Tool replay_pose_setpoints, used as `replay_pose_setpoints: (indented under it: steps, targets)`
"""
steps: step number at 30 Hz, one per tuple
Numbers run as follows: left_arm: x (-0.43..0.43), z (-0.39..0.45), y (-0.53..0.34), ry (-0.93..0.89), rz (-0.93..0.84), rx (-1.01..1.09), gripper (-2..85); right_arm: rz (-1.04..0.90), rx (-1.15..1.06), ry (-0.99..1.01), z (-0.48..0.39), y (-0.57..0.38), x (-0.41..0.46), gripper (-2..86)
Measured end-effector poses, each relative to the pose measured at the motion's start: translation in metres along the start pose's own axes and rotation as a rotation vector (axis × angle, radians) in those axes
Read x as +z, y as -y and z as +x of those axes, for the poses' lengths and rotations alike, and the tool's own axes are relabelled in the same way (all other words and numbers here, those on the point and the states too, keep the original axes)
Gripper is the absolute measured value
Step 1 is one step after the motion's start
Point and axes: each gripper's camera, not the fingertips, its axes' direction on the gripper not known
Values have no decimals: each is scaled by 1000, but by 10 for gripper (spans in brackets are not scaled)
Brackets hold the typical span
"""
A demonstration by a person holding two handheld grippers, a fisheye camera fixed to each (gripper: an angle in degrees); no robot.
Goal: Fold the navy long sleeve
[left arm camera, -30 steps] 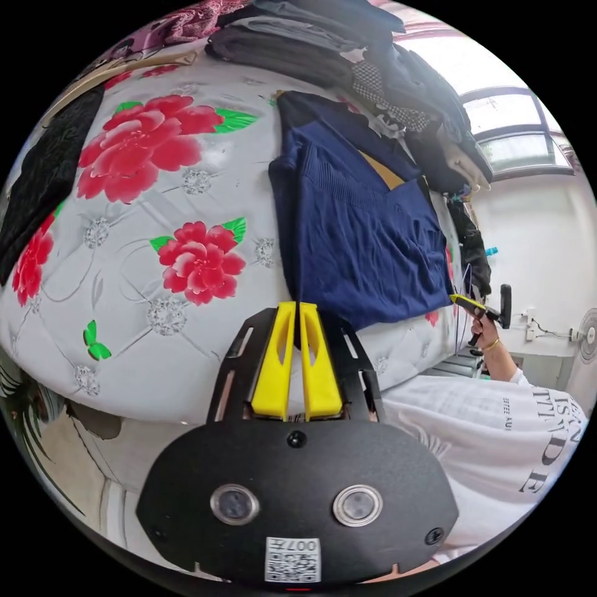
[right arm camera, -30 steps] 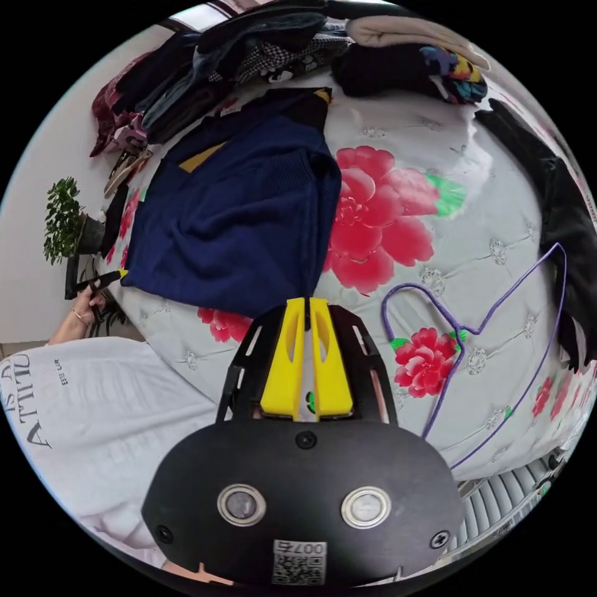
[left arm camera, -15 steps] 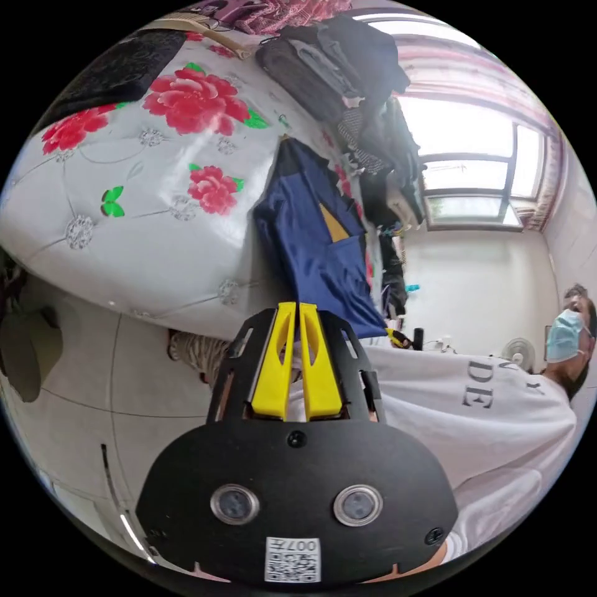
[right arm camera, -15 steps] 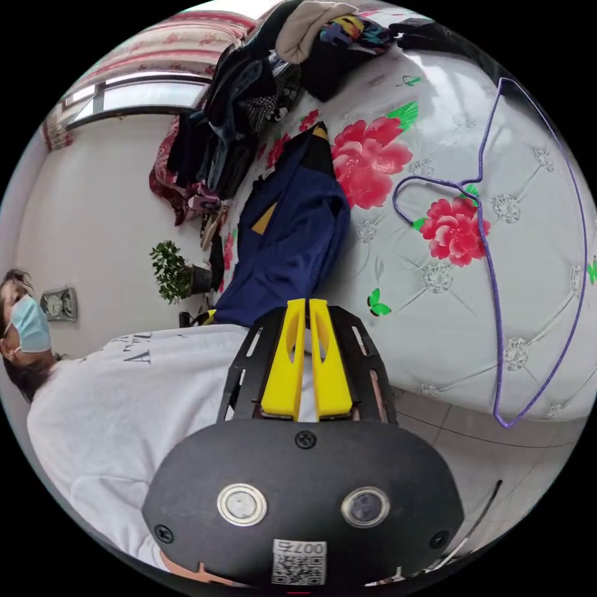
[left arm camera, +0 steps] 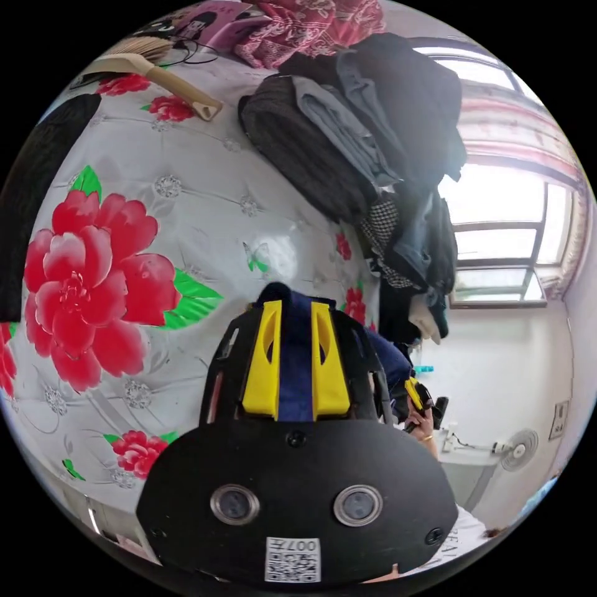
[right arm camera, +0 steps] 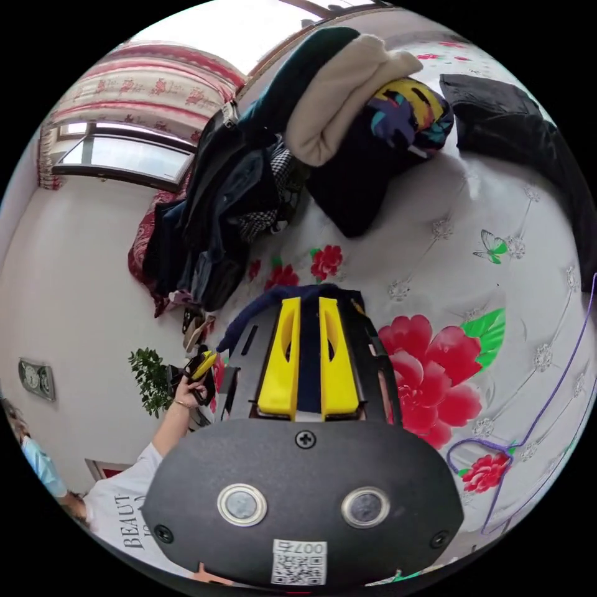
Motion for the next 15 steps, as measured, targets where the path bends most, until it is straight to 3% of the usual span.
replay_pose_setpoints:
  steps: [7,15]
  targets:
    - [-4,-17,-40,217,25,135,76,50,92,-22,50,-61,14,58]
    - [-16,-52,-113,96,-18,44,78,34,351,138,110,-115,48,90]
